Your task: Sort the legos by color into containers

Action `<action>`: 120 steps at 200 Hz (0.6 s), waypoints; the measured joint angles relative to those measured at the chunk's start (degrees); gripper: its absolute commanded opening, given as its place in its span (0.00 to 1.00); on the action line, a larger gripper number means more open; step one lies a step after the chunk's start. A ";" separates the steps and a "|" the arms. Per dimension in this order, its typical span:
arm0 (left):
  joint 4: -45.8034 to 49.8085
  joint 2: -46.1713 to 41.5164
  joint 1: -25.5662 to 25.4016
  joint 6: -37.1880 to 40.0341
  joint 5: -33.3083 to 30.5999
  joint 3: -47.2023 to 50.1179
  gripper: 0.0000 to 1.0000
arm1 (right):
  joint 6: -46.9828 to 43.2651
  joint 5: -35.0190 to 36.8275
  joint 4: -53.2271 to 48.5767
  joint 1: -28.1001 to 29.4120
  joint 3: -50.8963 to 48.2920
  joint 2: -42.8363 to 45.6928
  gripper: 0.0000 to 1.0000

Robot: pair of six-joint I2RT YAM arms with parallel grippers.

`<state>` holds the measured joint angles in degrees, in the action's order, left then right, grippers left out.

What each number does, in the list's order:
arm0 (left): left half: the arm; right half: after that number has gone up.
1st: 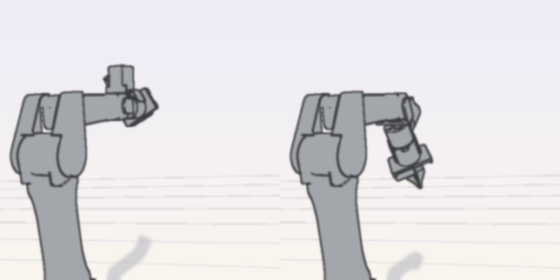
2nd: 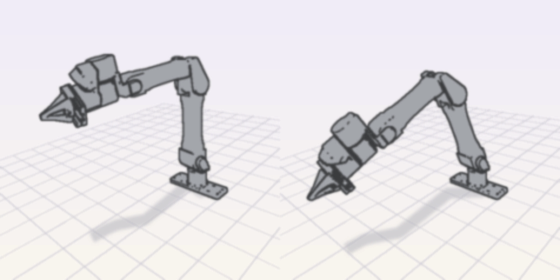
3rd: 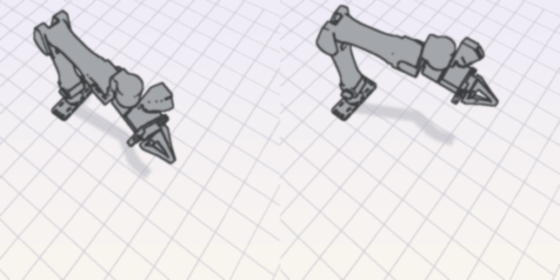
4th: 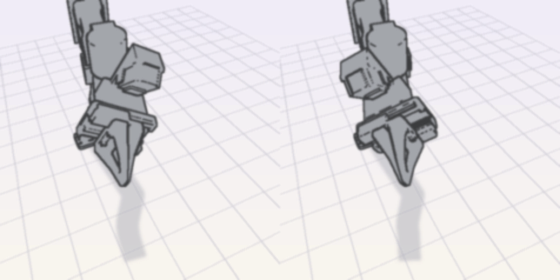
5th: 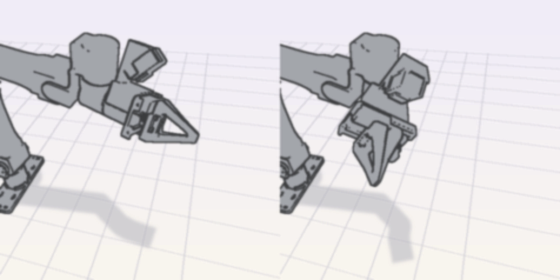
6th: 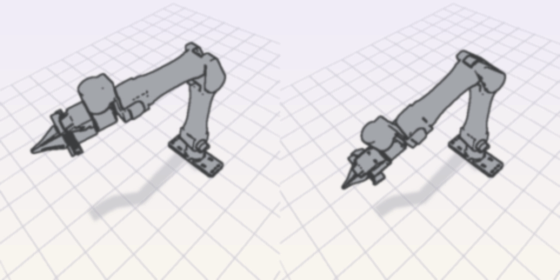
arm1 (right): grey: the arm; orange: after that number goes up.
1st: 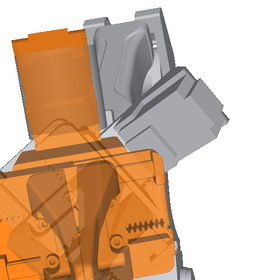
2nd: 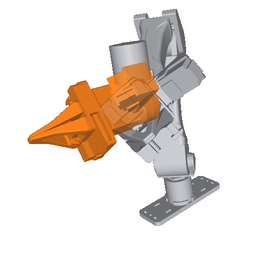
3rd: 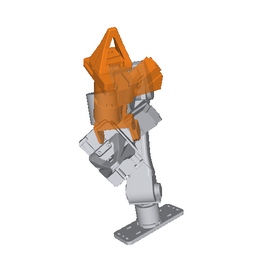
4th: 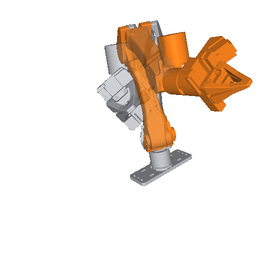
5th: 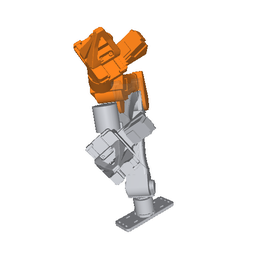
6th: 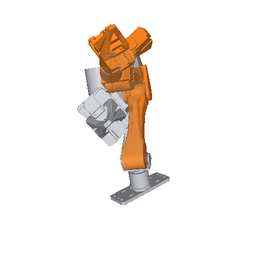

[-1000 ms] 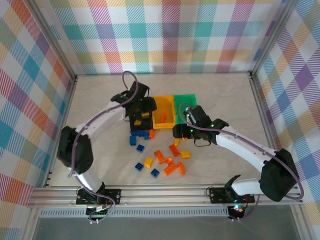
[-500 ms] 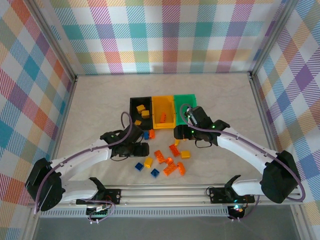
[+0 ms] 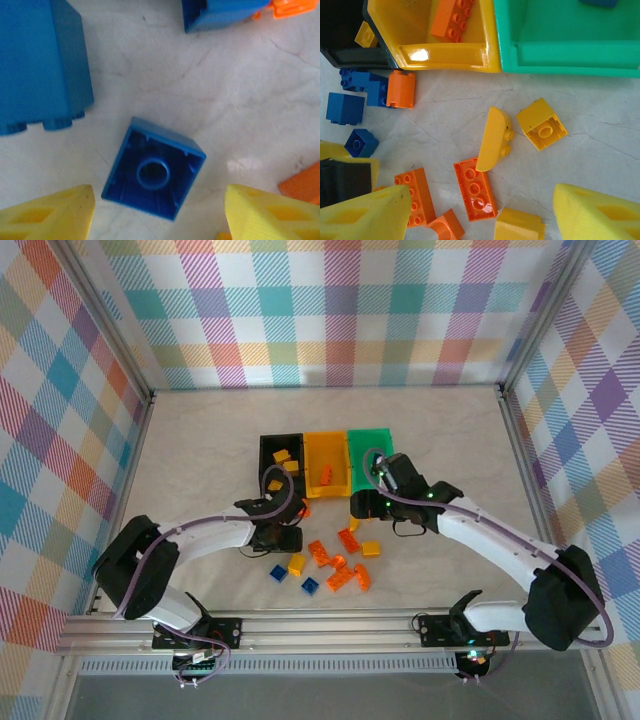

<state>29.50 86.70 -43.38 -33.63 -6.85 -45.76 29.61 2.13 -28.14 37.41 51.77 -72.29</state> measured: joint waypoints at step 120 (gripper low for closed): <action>-3.45 3.61 0.17 5.84 -4.83 -0.98 0.39 | 0.00 0.24 -0.20 -1.09 -0.33 1.01 0.75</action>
<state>26.04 90.30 -43.20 -27.79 -11.68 -46.74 29.61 2.37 -28.34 36.32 51.44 -71.29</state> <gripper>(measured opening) 0.416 0.750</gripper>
